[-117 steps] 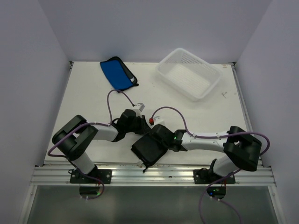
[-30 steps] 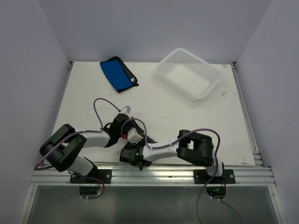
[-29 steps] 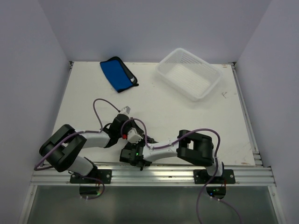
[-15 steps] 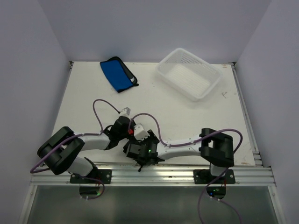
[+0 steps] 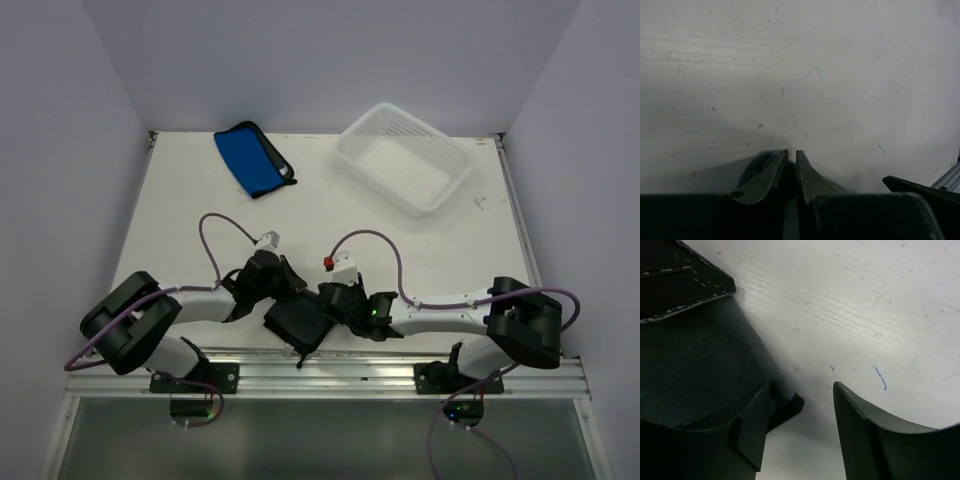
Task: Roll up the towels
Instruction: Roll the towel
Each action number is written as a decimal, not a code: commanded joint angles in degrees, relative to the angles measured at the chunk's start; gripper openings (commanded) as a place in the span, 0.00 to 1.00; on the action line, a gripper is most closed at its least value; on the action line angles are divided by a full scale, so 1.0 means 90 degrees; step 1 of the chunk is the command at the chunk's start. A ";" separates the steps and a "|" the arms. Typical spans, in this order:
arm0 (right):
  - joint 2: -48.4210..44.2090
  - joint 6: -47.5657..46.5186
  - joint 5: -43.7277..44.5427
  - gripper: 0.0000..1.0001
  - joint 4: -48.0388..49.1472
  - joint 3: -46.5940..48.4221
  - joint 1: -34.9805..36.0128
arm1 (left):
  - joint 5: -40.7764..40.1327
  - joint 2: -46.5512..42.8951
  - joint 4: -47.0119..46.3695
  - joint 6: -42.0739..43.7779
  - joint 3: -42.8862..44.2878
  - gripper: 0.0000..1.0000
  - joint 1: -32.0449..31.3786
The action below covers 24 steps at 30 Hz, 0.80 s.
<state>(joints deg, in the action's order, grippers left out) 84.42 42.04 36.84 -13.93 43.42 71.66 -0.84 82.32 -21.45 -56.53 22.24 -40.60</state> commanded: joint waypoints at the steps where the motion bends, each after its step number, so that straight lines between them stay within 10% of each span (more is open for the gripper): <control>1: -0.0239 0.0163 -0.1053 0.56 0.1457 -0.0468 -0.0237 | -0.0151 0.0003 0.0303 0.0080 -0.0147 0.16 -0.0040; 18: 0.0072 -0.0091 -0.1437 0.40 0.1246 -0.0489 -0.0267 | -0.0356 -0.0016 0.0704 0.0519 0.0360 0.17 0.0028; 24: 0.0365 -0.0013 -0.1076 0.48 0.0719 -0.0274 -0.0276 | -0.0278 -0.0017 0.0723 0.0588 0.0410 0.18 0.0078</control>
<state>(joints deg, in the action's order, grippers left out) 86.43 41.98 24.86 -4.56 38.68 69.25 -1.58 82.32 -17.23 -53.71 24.75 -40.40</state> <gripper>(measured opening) 0.470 0.178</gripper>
